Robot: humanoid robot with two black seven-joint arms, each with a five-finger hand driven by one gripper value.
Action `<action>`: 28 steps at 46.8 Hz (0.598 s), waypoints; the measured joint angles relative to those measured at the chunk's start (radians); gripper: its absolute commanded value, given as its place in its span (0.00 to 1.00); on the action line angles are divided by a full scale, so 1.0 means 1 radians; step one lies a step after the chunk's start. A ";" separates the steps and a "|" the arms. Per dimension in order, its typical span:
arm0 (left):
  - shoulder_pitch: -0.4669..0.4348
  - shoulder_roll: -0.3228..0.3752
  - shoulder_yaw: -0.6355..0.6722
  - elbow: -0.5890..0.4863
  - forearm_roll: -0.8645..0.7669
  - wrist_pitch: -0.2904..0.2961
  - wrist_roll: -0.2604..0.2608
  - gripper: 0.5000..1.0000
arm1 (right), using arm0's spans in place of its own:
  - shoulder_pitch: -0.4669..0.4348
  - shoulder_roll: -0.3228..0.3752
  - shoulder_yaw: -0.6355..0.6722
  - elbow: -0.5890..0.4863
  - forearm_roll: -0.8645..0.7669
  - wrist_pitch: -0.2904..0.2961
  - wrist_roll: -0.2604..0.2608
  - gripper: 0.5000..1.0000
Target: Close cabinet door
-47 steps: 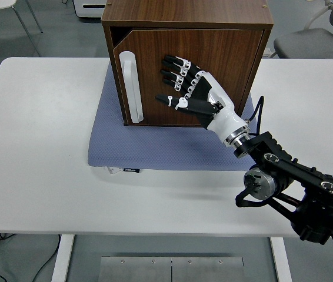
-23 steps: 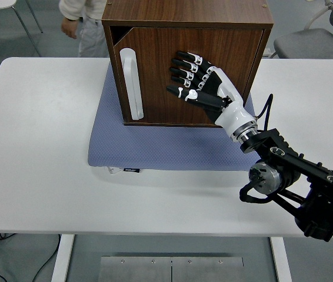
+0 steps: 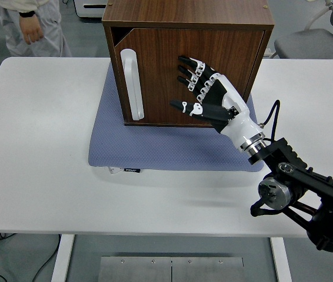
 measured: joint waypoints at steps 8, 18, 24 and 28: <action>0.000 0.000 0.000 0.000 0.000 0.000 0.000 1.00 | -0.017 -0.056 0.001 0.046 -0.002 0.024 0.022 1.00; 0.000 0.000 0.000 0.000 0.000 0.000 0.000 1.00 | -0.046 -0.104 0.000 0.073 -0.032 0.035 0.036 1.00; 0.000 0.000 0.000 0.001 0.000 0.000 0.000 1.00 | -0.099 -0.128 0.000 0.074 -0.074 0.066 0.059 1.00; 0.000 0.000 0.000 0.000 0.000 0.000 0.000 1.00 | -0.121 -0.146 0.000 0.074 -0.081 0.080 0.075 1.00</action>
